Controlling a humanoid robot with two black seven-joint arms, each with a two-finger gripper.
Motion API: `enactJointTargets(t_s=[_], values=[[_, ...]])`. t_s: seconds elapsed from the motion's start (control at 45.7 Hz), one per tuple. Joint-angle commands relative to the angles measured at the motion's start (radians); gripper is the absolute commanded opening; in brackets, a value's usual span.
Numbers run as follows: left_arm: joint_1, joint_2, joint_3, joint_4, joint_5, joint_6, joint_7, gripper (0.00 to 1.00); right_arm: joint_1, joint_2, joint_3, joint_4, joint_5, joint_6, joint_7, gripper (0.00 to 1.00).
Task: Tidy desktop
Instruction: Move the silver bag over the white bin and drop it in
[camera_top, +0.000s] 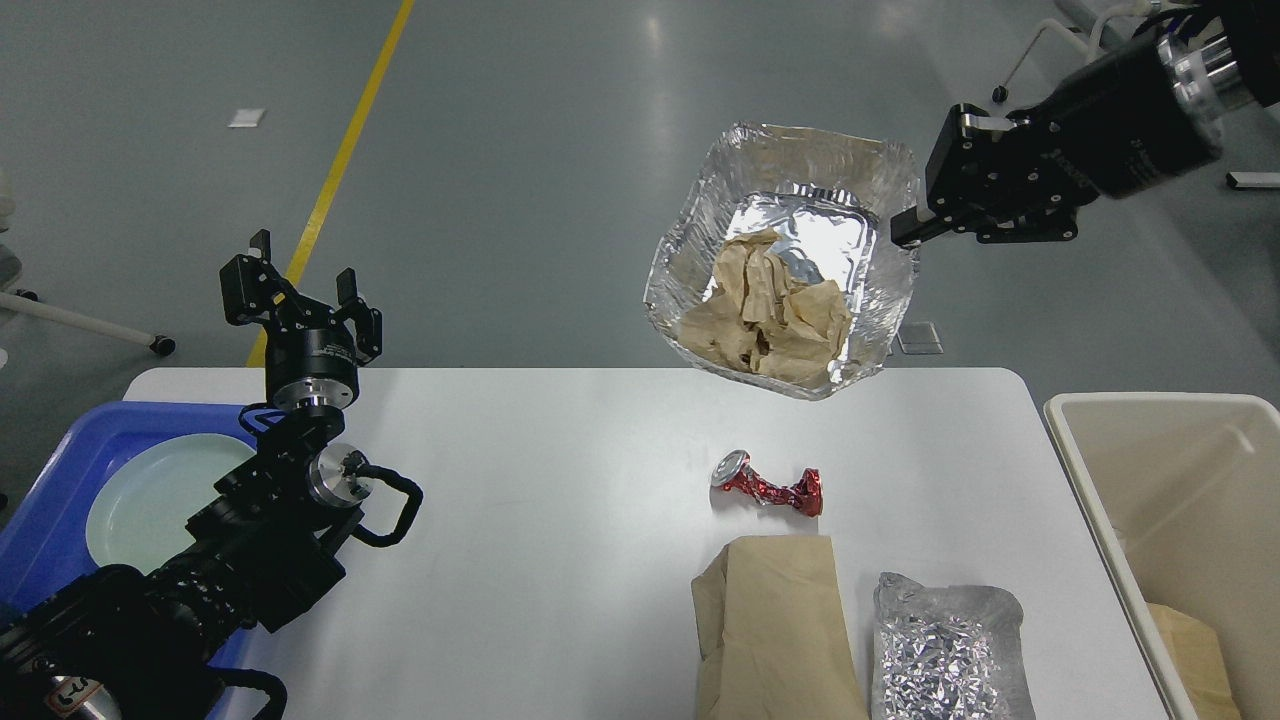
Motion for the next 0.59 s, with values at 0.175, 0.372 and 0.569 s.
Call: enactJointTargets(t_s=[0.175,0.372,0.569], values=[[0.0,0.0,0.0,0.0,0.0,0.0,0.0,1.0,-0.384,0.057,-0.003,-0.49,-0.143,0.0,0.003,0.0],[0.0,0.0,0.0,0.0,0.0,0.0,0.0,1.0,-0.593,0.075,-0.019,-0.629,-0.21,-0.046,0.001,0.0],[0.0,0.0,0.0,0.001,0.0,0.0,0.0,1.0,-0.664,0.072,-0.147,-0.684,-0.215,-0.179,0.001,0.0]])
